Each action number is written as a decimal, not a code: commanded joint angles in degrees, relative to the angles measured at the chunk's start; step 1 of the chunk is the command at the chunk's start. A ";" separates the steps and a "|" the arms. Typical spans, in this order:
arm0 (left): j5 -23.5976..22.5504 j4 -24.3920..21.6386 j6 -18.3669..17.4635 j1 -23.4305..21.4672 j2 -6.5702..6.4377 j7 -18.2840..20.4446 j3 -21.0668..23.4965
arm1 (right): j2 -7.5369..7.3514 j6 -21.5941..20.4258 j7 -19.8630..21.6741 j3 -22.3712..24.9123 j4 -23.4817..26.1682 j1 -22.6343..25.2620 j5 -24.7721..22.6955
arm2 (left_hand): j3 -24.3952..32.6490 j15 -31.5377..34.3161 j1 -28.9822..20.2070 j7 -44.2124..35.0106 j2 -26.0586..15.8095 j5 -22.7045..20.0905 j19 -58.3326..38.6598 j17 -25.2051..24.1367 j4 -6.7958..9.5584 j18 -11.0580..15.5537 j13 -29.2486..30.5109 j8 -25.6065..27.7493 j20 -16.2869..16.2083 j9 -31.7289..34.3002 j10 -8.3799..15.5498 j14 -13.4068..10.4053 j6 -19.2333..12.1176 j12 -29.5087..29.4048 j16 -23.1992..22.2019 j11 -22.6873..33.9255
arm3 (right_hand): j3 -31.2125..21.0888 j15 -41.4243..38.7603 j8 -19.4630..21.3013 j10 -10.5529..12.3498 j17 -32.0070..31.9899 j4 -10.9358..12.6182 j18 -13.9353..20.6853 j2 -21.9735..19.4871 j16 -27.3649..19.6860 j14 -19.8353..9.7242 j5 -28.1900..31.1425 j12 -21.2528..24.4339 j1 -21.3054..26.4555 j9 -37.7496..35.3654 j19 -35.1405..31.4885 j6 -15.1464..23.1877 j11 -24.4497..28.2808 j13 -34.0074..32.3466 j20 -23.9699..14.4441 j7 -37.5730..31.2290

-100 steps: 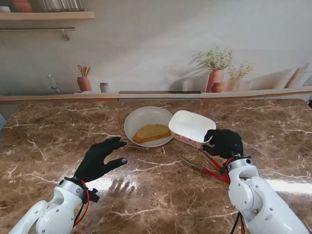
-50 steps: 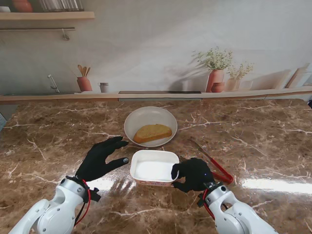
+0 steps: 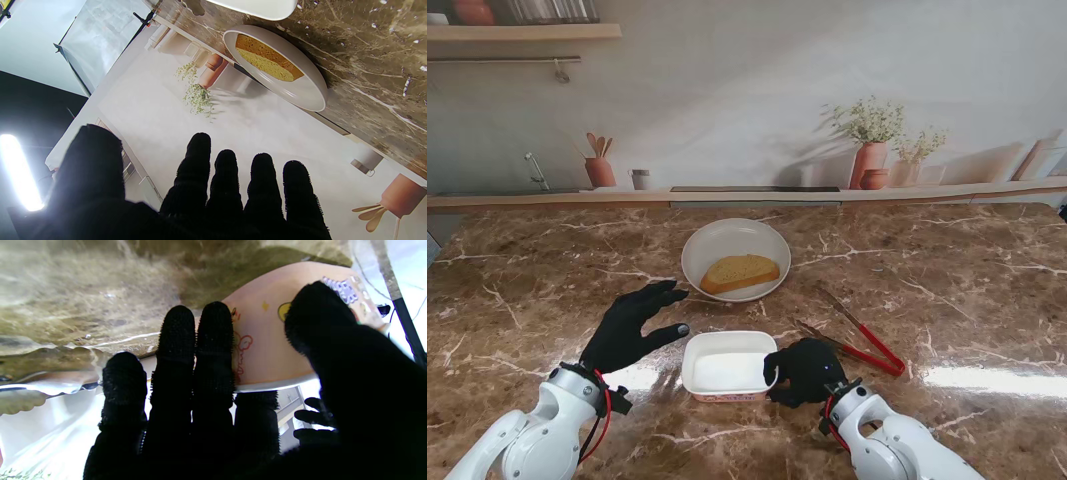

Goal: Pack bread into a bento box with kitchen tongs

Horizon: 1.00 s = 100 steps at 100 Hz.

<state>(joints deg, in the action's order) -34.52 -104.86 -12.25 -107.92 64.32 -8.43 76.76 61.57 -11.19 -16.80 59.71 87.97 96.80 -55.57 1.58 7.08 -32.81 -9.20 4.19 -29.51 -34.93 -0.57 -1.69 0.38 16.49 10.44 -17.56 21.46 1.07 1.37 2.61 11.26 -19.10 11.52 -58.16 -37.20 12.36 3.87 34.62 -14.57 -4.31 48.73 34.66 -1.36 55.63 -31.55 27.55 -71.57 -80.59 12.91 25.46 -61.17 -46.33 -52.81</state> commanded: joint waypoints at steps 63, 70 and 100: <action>-0.36 -0.18 0.33 -1.01 -0.02 0.25 0.70 | -0.11 3.21 2.33 3.78 5.50 4.98 -1.89 | -1.99 -1.19 -1.07 -0.08 -2.17 0.20 1.50 -0.96 0.80 1.17 -1.16 -0.05 0.39 -1.14 0.46 -1.76 -0.19 -0.32 0.49 -0.65 | -1.73 5.72 13.55 1.30 -6.36 5.11 1.98 -1.56 0.62 -0.54 -14.40 4.82 -20.73 18.17 4.87 -2.12 -7.70 10.86 -2.24 33.44; -0.35 -0.15 0.22 -0.97 0.00 0.14 0.71 | -0.01 3.65 1.75 4.46 6.20 5.65 -2.14 | -2.01 -1.18 -1.09 -0.06 -2.13 0.23 1.61 -0.96 0.80 1.15 -1.13 -0.06 0.44 -1.09 0.38 -1.73 -0.14 -0.32 0.50 -0.64 | -1.30 6.01 13.48 1.20 -7.01 5.25 1.98 -2.24 0.55 -0.50 -14.49 5.05 -20.84 18.79 5.94 -2.29 -7.87 11.35 -1.97 33.63; -0.50 -0.01 -0.12 -0.91 0.01 -0.05 0.83 | 0.76 8.84 -0.23 11.44 11.74 11.18 -3.20 | -2.05 -1.18 -1.05 -0.05 -2.09 0.12 1.78 -0.93 0.80 1.11 -1.17 -0.02 0.53 -1.03 0.39 -1.71 -0.17 -0.36 0.51 -0.68 | 0.98 11.57 16.32 0.51 -12.39 6.56 0.36 -3.05 -2.56 0.07 -13.29 5.79 -15.95 21.34 18.81 -6.11 -7.92 15.89 0.98 30.26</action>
<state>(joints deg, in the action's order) -34.82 -104.99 -12.19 -108.54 64.29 -8.23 77.74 62.41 -3.25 -17.56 69.94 99.26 106.84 -59.11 1.58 7.08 -32.83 -9.20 4.19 -29.55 -34.92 -0.57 -1.69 0.38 16.49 10.44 -17.55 21.46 1.07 1.37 2.61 11.26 -19.09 11.52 -57.77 -27.00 27.17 4.00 23.67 -9.43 -4.16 45.25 33.69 -1.40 42.44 -26.61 10.40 -51.80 -63.51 8.25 17.80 -47.69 -45.64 -21.42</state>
